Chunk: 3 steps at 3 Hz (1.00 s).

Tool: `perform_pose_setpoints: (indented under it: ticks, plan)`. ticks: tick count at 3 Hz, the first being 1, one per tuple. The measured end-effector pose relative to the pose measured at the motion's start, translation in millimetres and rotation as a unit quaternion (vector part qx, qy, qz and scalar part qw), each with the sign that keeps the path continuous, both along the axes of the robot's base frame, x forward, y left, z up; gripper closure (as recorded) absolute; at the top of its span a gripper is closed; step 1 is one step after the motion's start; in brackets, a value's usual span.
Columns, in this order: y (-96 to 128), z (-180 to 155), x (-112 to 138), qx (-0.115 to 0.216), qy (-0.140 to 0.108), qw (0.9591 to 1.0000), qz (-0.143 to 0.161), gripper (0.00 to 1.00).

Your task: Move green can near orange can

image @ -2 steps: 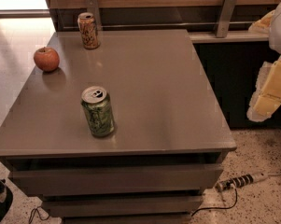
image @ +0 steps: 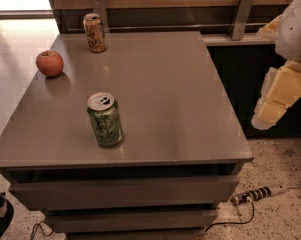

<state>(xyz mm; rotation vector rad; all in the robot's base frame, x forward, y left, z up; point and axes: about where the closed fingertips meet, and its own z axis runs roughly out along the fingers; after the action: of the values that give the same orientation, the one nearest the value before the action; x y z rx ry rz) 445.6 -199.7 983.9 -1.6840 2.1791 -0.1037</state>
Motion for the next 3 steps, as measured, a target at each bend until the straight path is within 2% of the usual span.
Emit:
perform_pose_setpoints:
  ticks: [1, 2, 3]
  plan:
    - [24, -22, 10, 0.046, 0.008, 0.9988, 0.015, 0.0]
    - [58, -45, 17, 0.113, 0.009, 0.9928, 0.038, 0.0]
    - [99, -59, 23, 0.189, 0.001, 0.9801, 0.061, 0.0]
